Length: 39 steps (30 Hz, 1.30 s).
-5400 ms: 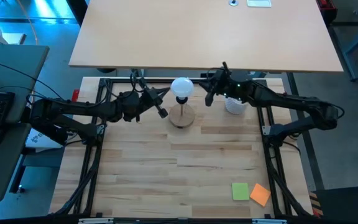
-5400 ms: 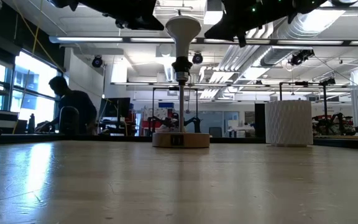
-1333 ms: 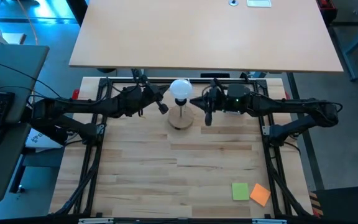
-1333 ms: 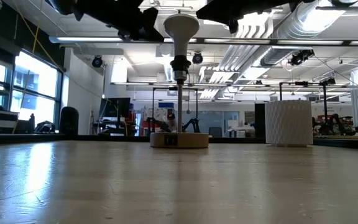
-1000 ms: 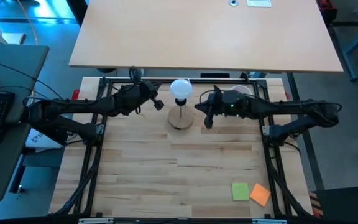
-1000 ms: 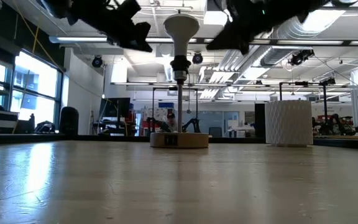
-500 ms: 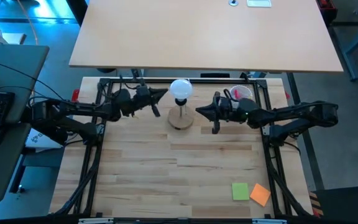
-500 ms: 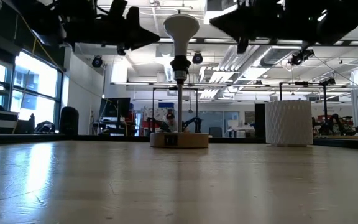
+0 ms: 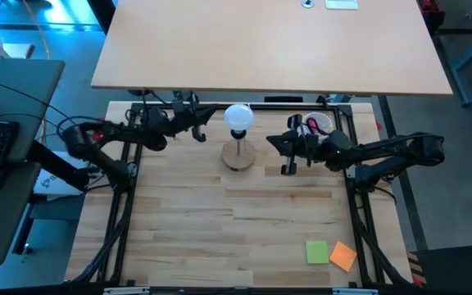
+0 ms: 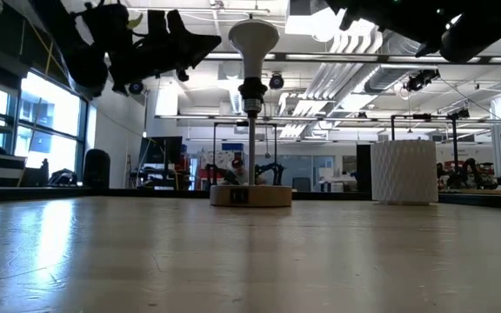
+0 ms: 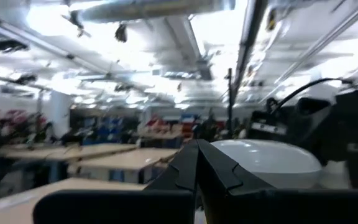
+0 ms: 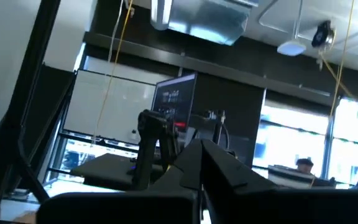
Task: Screw lightbulb
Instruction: Remove the white lightbulb from the desk lamp
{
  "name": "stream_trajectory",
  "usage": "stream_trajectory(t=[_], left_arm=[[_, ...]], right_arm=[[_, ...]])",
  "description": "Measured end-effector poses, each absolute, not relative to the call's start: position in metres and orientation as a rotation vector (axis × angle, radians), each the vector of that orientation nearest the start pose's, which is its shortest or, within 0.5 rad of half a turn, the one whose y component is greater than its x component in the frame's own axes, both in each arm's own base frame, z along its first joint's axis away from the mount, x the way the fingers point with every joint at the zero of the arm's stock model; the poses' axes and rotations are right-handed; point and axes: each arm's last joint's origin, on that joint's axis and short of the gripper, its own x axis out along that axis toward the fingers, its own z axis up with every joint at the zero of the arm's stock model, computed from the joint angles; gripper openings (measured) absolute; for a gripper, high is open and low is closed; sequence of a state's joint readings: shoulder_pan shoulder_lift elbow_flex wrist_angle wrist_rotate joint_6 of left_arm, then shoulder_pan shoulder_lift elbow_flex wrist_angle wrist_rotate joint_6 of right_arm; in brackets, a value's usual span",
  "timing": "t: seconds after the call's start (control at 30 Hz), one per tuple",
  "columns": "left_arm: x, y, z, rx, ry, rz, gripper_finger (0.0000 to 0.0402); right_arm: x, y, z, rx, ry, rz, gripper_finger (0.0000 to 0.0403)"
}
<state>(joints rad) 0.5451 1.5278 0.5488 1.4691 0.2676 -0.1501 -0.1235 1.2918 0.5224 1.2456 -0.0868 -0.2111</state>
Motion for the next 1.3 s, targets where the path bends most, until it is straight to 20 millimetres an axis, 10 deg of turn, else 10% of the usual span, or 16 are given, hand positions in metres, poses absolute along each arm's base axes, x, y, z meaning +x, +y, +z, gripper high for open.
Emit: stream_trajectory(t=[0.57, 1.3], left_arm=[[0.277, 0.179, 0.244, -0.05, -0.523, 0.073, 0.0], [0.286, 0.165, 0.243, -0.193, -0.524, -0.004, 0.0]], right_arm=[[0.301, -0.071, 0.248, -0.244, -0.5, -0.1, 0.0], [0.295, -0.101, 0.245, -0.152, -0.462, -0.221, 0.0]])
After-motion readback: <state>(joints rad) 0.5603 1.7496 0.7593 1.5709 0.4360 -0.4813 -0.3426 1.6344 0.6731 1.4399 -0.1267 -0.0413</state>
